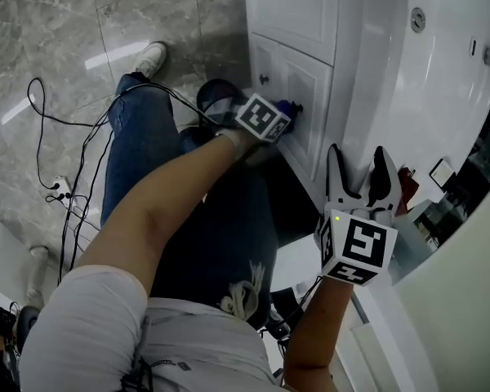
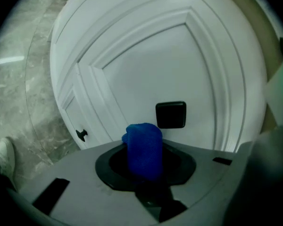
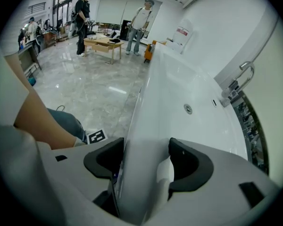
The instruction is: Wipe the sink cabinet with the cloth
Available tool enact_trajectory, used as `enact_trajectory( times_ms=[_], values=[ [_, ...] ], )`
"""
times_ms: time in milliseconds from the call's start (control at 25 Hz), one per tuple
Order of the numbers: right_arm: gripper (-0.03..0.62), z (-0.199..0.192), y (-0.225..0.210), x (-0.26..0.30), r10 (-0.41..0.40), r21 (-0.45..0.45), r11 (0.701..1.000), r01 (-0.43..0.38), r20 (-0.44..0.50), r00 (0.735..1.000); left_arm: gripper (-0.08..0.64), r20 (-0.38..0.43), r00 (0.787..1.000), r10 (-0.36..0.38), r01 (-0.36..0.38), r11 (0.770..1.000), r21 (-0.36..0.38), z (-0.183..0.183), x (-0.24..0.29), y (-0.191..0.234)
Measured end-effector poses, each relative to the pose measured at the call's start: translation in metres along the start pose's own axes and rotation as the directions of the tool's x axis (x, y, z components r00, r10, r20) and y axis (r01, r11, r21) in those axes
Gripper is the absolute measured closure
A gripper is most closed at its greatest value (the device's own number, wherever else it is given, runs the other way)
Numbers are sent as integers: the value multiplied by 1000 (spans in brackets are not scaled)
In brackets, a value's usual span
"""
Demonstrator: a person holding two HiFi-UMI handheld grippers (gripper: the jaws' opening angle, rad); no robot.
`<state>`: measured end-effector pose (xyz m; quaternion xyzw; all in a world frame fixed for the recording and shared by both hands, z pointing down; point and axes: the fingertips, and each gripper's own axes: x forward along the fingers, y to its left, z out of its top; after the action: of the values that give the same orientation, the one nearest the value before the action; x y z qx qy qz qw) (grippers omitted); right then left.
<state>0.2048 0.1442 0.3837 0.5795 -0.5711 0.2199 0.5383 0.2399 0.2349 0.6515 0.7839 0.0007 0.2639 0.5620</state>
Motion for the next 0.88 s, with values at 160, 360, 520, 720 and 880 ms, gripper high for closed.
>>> enact_trajectory(
  times_ms=[160,360,520,720,880],
  values=[
    [324,-1,-3,1,-13,14,1000,13,-16,1000,454,-23,1000,-1,4,991,130,11,-10,-8],
    [324,0,-2,2,-10,26,1000,11,-36,999,456,-87,995,-42,55,986,158,2,-19,-20],
    [324,0,-2,3,-14,38,999,16,-36,999,456,-123,990,-64,84,983,165,1,-27,-30],
    [324,0,-2,3,-1,58,998,2,-28,1000,456,-102,987,-127,145,970,197,12,-43,-65],
    [324,-2,-2,5,7,63,998,-6,-15,1000,456,-109,988,-107,128,969,213,23,-67,-70]
  ],
)
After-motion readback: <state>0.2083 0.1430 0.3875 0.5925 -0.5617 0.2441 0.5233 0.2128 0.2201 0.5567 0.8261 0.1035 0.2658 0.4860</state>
